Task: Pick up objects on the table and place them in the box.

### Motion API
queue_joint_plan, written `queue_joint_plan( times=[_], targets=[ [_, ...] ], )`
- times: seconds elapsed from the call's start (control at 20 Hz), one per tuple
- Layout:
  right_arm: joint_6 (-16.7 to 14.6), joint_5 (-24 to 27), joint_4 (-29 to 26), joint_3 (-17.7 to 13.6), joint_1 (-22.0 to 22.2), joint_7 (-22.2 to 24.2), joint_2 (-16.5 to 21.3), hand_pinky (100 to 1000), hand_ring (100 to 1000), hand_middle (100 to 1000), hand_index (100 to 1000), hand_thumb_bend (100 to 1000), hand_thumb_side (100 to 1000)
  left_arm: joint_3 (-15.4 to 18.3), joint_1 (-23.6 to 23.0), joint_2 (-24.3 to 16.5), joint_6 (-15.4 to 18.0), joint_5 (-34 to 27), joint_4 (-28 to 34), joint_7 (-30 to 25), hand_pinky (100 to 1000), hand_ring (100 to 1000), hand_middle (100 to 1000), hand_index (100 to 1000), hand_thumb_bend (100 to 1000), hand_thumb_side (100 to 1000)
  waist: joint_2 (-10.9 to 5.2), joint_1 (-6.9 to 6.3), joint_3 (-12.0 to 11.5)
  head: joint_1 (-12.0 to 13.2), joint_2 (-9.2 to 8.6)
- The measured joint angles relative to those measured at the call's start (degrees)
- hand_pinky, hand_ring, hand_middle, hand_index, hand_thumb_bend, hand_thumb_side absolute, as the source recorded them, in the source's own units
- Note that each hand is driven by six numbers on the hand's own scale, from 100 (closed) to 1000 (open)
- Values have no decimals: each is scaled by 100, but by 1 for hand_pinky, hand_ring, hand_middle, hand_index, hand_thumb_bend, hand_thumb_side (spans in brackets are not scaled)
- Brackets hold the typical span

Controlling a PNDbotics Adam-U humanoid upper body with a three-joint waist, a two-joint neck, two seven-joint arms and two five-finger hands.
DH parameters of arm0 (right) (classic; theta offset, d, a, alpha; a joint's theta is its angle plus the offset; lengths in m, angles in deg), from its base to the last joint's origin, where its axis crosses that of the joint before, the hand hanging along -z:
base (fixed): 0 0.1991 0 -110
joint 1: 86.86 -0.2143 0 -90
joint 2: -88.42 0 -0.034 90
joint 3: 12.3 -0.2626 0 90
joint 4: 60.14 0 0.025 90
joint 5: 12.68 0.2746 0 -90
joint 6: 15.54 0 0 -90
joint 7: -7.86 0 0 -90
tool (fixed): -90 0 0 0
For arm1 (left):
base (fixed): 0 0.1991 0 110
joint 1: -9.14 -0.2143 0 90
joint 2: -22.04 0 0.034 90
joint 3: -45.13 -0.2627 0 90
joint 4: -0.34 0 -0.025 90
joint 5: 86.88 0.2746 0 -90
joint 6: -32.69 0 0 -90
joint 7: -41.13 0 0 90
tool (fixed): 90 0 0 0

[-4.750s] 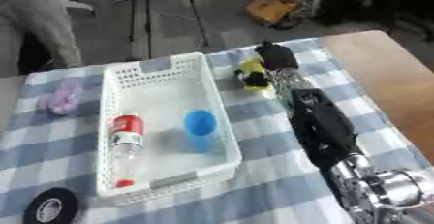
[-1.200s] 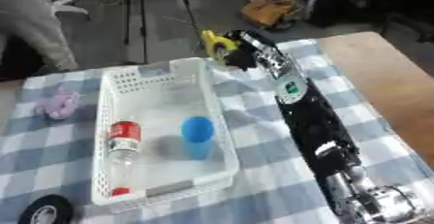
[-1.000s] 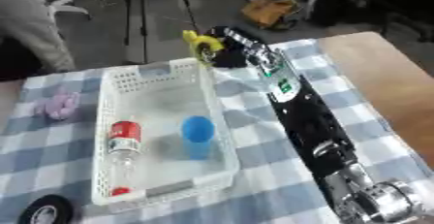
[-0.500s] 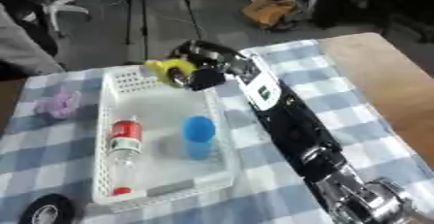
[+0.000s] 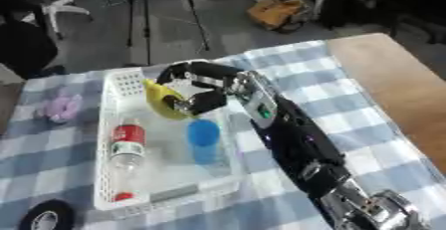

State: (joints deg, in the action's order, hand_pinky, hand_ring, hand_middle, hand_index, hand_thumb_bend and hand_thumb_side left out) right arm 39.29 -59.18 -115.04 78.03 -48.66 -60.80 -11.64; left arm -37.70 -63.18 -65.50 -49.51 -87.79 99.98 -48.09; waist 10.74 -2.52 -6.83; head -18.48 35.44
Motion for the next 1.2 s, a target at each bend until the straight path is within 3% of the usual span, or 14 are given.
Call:
queue_joint_plan(
  times=[0.15,0.25,0.5,0.55,0.65,0.8,0.95,1.2],
  targets=[
    [13,-178,-29,-5,42,-328,12,989,871,873,901,328,734,-11,-1,0,0,0,0,-1,370,936,887,854,526,936,-10,0,9,0,0],
    [6,-284,-74,-9,48,-509,28,974,851,868,902,368,671,-13,-4,0,0,0,0,-1,370,936,888,854,525,936,-13,0,10,2,0],
    [-33,-443,-356,-31,131,-996,108,960,841,860,900,374,647,-25,-6,0,0,0,0,0,371,935,887,854,525,935,-30,0,15,12,0],
    [-43,-432,-396,-35,150,-1058,110,776,705,772,849,192,535,-25,-6,0,0,0,0,0,368,937,889,854,527,934,-30,0,16,13,0],
    [-132,-48,-540,-70,298,-1146,112,735,661,742,827,152,507,-25,-18,0,0,0,0,0,369,937,888,854,529,932,-33,3,26,33,0],
    [-133,1015,-910,-134,503,-1018,210,713,634,717,804,141,455,-24,-21,0,-2,0,0,4,368,937,889,857,529,931,-33,17,46,63,2],
    [131,1875,-1360,-237,663,-723,305,697,622,693,793,107,448,-23,-57,0,-2,0,-2,5,367,939,890,860,529,931,-45,31,89,84,11],
    [614,2645,-1870,-410,792,-377,377,683,612,674,787,100,460,-23,-57,0,-1,0,-2,3,366,940,891,858,531,930,-49,31,103,121,26]
  ],
)
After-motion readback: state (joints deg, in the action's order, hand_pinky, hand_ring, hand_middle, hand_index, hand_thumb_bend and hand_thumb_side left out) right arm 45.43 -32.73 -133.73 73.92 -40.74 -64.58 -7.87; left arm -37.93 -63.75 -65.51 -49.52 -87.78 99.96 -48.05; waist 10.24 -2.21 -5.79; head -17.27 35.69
